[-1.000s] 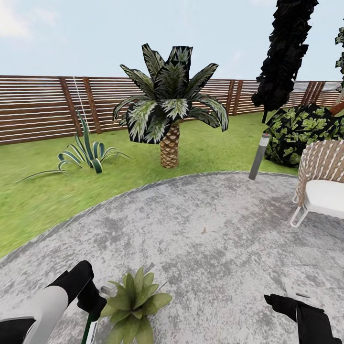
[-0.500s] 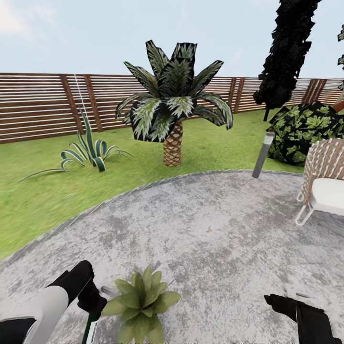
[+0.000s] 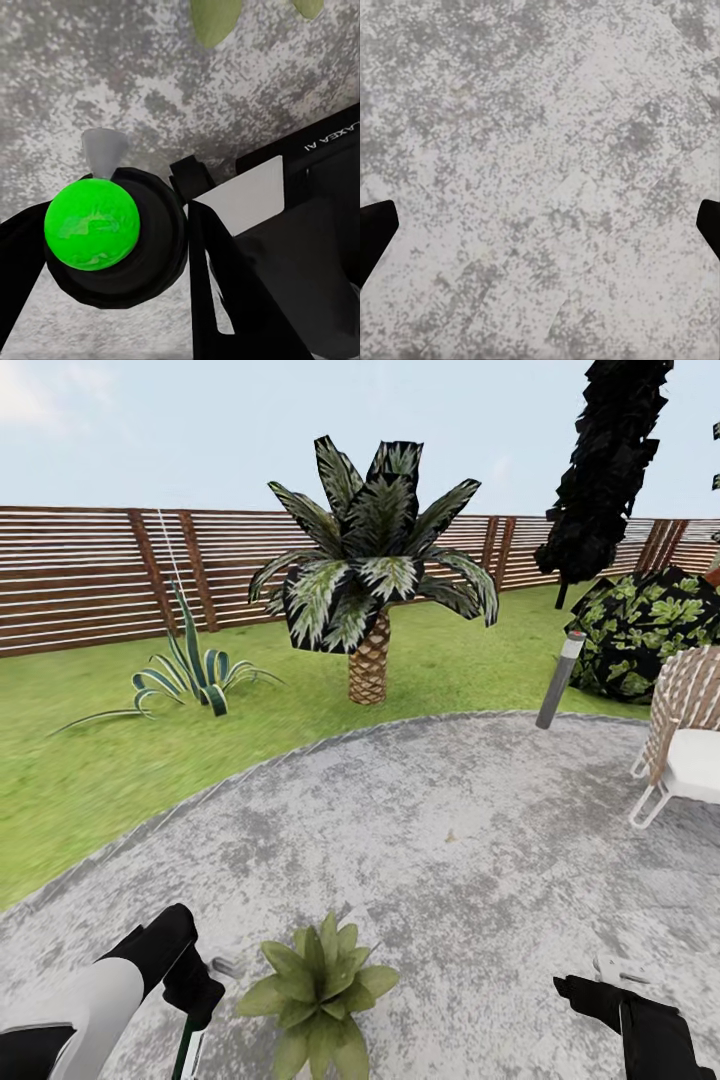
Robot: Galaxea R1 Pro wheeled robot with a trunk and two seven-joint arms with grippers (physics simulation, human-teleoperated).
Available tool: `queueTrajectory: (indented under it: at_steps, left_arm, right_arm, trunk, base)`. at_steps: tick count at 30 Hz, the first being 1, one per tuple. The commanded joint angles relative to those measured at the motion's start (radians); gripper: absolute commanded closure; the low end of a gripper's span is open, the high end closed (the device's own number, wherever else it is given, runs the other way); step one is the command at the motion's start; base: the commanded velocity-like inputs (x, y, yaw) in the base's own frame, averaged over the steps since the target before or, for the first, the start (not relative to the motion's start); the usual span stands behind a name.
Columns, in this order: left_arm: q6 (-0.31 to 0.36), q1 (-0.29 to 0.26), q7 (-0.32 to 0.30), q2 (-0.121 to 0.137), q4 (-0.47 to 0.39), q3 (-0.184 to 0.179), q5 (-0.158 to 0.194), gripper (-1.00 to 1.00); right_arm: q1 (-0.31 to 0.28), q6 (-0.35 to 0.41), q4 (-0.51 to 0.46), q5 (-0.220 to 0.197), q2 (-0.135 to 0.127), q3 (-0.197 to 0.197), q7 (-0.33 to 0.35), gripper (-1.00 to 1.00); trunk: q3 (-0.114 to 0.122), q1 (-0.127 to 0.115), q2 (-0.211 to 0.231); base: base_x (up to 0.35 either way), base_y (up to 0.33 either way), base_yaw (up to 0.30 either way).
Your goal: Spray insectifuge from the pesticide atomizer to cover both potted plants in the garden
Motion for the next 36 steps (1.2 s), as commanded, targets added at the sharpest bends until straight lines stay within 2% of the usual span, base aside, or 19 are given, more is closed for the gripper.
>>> queueTrajectory:
  at_steps: [1, 9, 11, 12, 14, 17, 23, 33, 36]
  left_arm:
    - [0.005, 0.0, -0.007, 0.0, -0.005, 0.003, -0.008, 1.0]
    - [0.001, 0.0, -0.001, -0.002, -0.058, 0.003, -0.008, 1.0]
    - [0.0, 0.0, 0.042, -0.004, -0.058, 0.002, -0.007, 1.0]
    - [-0.003, 0.0, 0.103, -0.01, -0.055, 0.002, -0.006, 1.0]
    - [-0.011, 0.0, 0.177, -0.021, -0.044, 0.002, -0.005, 1.0]
    - [-0.016, 0.0, 0.221, -0.038, -0.022, 0.002, -0.005, 1.0]
    - [-0.038, 0.0, 0.236, -0.057, 0.002, 0.003, -0.003, 1.0]
    - [-0.059, -0.001, 0.234, -0.062, 0.071, 0.003, -0.003, 1.0]
    - [-0.069, -0.001, 0.233, -0.062, 0.077, 0.003, 0.013, 1.0]
  right_arm:
    - [-0.001, 0.001, -0.003, 0.01, 0.001, -0.005, 0.01, -1.0]
    - [-0.001, 0.001, 0.0, 0.008, 0.002, -0.006, 0.012, -1.0]
    - [-0.001, 0.001, 0.001, 0.008, 0.002, -0.006, 0.012, -1.0]
    - [-0.001, 0.001, 0.001, 0.008, 0.002, -0.006, 0.012, -1.0]
    - [-0.001, 0.001, 0.001, 0.008, 0.001, -0.006, 0.012, -1.0]
    - [-0.001, 0.001, 0.001, 0.008, -0.001, -0.006, 0.012, -1.0]
    - [-0.001, 0.001, 0.0, 0.008, -0.006, -0.006, 0.012, -1.0]
    - [-0.001, 0.001, 0.0, 0.008, -0.005, -0.006, 0.012, -1.0]
    - [-0.001, 0.001, 0.0, 0.008, -0.005, -0.006, 0.012, -1.0]
  trunk:
    - [-0.002, 0.0, -0.001]
    - [-0.014, 0.0, -0.001]
    - [-0.017, 0.0, -0.001]
    - [-0.018, 0.0, -0.001]
    - [-0.021, 0.0, -0.001]
    - [-0.026, 0.0, -0.001]
    - [-0.035, 0.0, -0.001]
    - [-0.051, 0.0, -0.001]
    - [-0.056, 0.0, -0.001]
  base:
    - [0.0, 0.008, 0.0]
    - [0.0, 0.001, 0.0]
    - [0.0, 0.0, 0.0]
    - [0.0, 0.0, 0.0]
    - [0.0, 0.0, 0.0]
    - [0.0, 0.0, 0.0]
    - [0.0, 0.0, 0.0]
    - [0.0, 0.0, 0.0]
    - [0.0, 0.0, 0.0]
